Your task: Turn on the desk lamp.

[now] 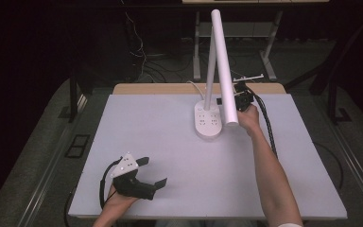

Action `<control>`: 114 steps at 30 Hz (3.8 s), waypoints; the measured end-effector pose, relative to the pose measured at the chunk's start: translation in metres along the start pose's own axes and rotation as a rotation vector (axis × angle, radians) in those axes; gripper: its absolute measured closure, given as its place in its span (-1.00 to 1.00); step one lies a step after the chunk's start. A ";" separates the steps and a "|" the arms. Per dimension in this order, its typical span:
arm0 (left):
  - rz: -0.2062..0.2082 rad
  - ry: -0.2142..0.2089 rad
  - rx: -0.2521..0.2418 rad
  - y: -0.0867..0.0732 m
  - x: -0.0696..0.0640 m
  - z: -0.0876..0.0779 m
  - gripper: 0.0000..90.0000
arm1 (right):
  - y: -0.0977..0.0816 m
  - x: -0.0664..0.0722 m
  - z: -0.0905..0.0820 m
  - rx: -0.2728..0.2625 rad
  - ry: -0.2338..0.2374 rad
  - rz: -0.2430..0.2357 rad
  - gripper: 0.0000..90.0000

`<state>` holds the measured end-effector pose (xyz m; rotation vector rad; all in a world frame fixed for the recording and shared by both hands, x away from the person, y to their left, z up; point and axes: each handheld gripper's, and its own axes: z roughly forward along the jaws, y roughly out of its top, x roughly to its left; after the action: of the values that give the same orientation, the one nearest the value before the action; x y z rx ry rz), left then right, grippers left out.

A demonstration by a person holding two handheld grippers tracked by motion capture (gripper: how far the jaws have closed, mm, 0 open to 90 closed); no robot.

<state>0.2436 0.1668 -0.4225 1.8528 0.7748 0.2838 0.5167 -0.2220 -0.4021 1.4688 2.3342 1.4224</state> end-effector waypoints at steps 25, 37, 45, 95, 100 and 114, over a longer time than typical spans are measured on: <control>0.015 -0.006 0.005 0.000 -0.001 0.000 -1.00 | -0.014 -0.015 0.032 0.017 -0.004 0.086 0.98; 0.016 -0.012 0.010 0.000 -0.003 0.002 -1.00 | -0.022 -0.016 0.033 -0.033 0.012 0.134 0.99; 0.012 -0.014 0.006 0.000 -0.003 0.002 -1.00 | -0.022 -0.013 0.034 -0.019 -0.009 0.123 0.99; 0.027 -0.027 0.023 0.000 -0.005 0.006 -1.00 | -0.024 0.006 -0.076 -0.079 -0.006 -0.020 0.99; 0.028 -0.029 0.021 0.000 -0.006 0.006 -1.00 | -0.032 0.009 -0.088 -0.080 -0.002 -0.031 0.99; 0.029 -0.030 0.025 -0.001 -0.007 0.007 -1.00 | -0.054 0.029 -0.127 -0.123 -0.042 -0.066 -0.16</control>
<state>0.2420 0.1577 -0.4249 1.8892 0.7350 0.2653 0.4046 -0.2931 -0.3553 1.3635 2.2062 1.4736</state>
